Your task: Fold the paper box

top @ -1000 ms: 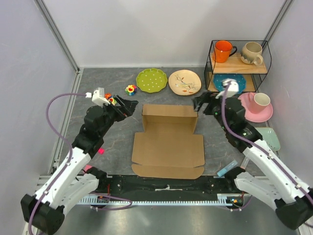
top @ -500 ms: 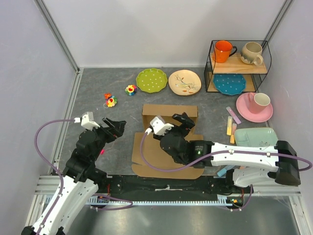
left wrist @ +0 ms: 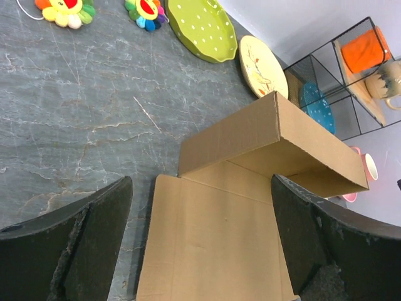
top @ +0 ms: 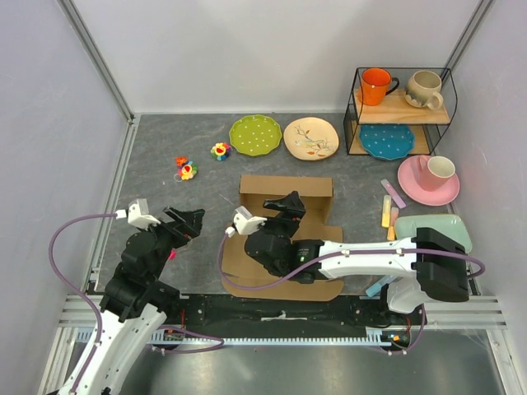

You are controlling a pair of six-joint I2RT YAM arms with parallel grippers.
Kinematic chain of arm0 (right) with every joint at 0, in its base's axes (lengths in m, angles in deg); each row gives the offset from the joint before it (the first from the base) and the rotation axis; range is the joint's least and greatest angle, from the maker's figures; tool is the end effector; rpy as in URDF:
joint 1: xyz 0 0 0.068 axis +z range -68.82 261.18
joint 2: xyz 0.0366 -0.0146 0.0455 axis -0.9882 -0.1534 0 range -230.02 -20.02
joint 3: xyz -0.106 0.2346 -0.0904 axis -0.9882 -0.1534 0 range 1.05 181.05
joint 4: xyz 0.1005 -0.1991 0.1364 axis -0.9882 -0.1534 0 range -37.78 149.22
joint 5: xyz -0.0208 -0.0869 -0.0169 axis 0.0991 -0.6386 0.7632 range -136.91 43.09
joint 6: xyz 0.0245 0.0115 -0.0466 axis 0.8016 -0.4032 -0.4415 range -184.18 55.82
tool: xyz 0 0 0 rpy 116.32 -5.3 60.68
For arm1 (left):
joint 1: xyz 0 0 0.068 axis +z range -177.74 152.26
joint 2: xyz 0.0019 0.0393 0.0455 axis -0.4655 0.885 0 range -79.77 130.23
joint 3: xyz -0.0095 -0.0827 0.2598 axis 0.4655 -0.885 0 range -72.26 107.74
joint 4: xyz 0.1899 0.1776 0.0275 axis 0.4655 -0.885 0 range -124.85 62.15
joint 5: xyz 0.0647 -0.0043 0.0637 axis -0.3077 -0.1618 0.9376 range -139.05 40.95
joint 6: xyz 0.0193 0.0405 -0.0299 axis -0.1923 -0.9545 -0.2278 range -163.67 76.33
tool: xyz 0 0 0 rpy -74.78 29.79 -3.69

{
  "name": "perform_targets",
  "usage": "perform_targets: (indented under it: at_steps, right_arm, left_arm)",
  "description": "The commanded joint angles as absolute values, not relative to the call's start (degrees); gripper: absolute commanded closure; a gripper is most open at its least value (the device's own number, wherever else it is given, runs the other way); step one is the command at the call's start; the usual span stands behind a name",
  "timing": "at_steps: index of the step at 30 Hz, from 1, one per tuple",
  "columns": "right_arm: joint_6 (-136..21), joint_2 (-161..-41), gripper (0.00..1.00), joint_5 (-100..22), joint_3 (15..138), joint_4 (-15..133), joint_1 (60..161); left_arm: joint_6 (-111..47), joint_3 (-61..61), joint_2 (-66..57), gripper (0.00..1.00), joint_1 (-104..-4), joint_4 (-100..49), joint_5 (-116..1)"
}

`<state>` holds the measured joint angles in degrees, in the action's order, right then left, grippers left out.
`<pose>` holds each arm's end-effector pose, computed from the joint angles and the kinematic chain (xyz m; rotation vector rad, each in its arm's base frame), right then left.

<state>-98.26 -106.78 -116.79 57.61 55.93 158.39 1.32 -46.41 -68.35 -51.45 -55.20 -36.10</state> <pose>0.1031 0.3037 0.2582 -1.0506 1.4966 -0.7742 0.0850 -0.0286 0.2607 -0.5010 1.7690 -0.6515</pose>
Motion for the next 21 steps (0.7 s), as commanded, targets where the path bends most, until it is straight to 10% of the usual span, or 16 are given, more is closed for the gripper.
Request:
perform_targets:
  at_steps: [1,15,21]
  right_arm:
    - [-102.75,-109.04,0.04,-119.76,58.10,64.30,156.68]
    - [-120.42,-116.52,0.24,-117.40,57.30,80.93,148.59]
    - [-121.48,-117.84,0.62,-116.95,57.30,82.24,147.45]
  left_arm:
    - [3.08,-46.51,-70.36,0.03,-51.21,-55.62,-33.85]
    - [3.00,-46.68,-69.48,0.03,-51.21,-55.01,-33.23]
    - [3.17,-46.95,-70.10,0.04,-51.21,-54.92,-33.05]
